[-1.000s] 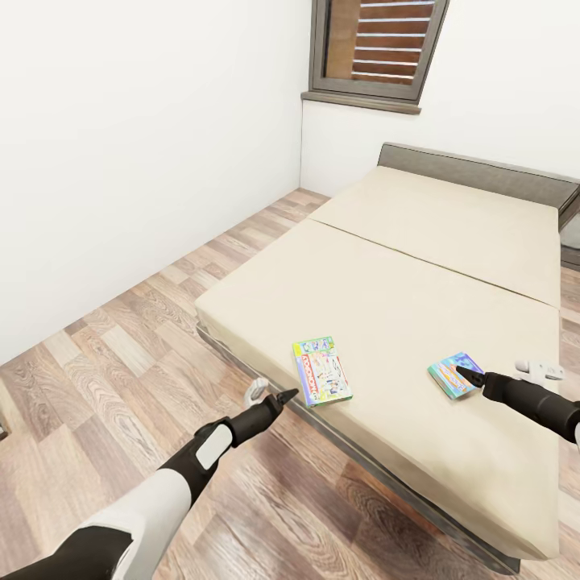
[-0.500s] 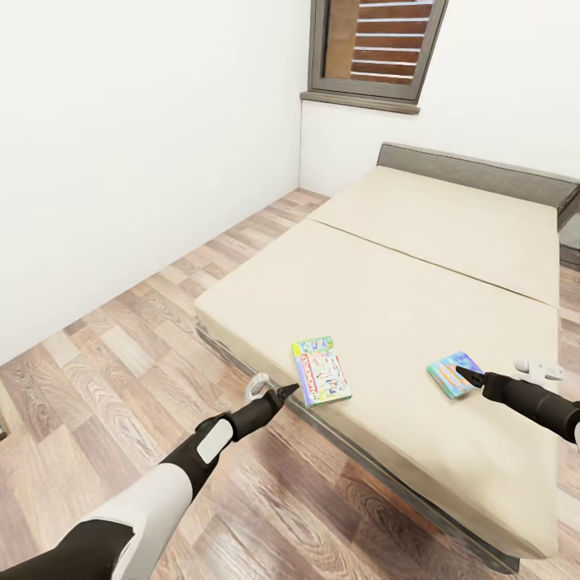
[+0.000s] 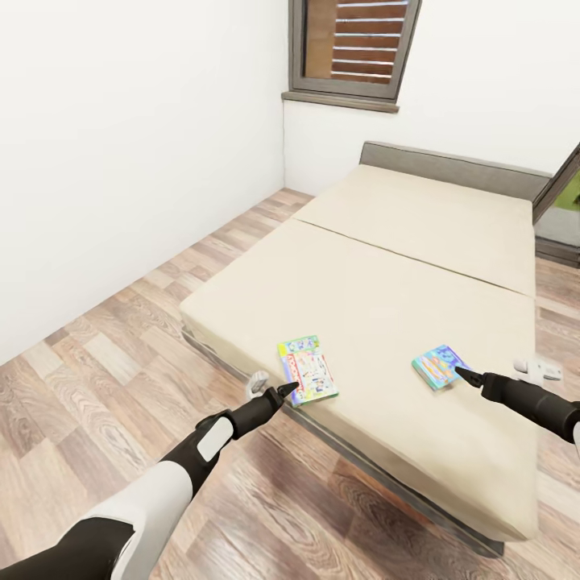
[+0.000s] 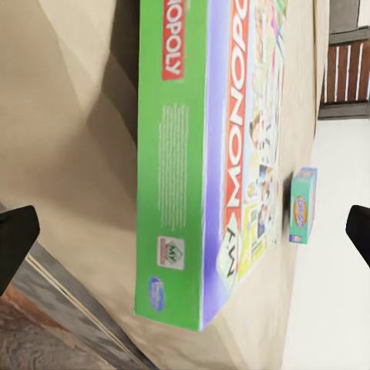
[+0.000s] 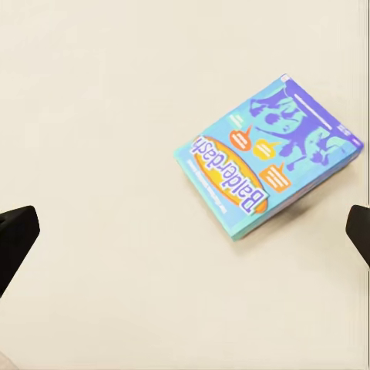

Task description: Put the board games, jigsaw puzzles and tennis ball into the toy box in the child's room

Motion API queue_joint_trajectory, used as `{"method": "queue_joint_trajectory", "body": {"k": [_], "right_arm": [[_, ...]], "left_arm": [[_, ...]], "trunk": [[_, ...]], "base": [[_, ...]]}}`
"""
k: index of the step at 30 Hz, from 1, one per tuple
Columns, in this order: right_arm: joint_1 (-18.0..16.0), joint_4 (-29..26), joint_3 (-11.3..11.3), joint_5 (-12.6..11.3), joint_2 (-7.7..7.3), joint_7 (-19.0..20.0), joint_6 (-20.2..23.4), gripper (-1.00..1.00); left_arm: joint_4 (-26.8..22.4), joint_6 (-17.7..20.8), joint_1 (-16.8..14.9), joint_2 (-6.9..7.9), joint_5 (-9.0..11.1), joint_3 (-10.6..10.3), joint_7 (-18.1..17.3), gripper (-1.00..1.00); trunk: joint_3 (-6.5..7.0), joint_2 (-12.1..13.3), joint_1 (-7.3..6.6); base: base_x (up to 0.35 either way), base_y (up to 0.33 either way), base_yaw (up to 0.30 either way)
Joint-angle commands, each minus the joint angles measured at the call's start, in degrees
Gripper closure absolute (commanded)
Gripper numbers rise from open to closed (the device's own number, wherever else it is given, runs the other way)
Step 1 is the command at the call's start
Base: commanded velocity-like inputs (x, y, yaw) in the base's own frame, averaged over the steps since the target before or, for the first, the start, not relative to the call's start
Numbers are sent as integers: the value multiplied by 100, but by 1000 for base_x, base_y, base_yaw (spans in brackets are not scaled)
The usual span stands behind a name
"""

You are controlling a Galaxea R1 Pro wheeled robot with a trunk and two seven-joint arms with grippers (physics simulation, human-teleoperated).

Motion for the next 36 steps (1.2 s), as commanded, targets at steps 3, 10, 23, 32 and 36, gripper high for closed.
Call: {"method": "queue_joint_trajectory", "body": {"k": [3, 10, 23, 32, 36], "right_arm": [[-5, -2, -9, 29, 1, 44, 28, -100], [-4, -2, -6, 29, 2, 44, 28, -100], [-4, -2, -6, 29, 3, 44, 28, -100], [-4, -2, -5, 29, 9, 44, 24, -100], [-4, -2, -5, 29, 10, 44, 26, -100]], "left_arm": [[-2, 38, -5, 3, 56, -20, -1, -100], [-2, 38, -8, 3, 56, -20, -2, -100], [-2, 38, -10, 3, 56, -20, 4, -100], [-2, 38, -10, 2, 56, -20, 6, -100], [-2, 40, -10, -1, 56, -20, 4, -100]], "trunk": [[-4, -2, -1], [-4, -2, -1], [-4, -2, -1], [-4, -2, -1], [-4, -2, -1]], "base": [[0, 0, -50], [0, 0, -26], [0, 0, -7], [0, 0, -6], [0, 0, -87]]}}
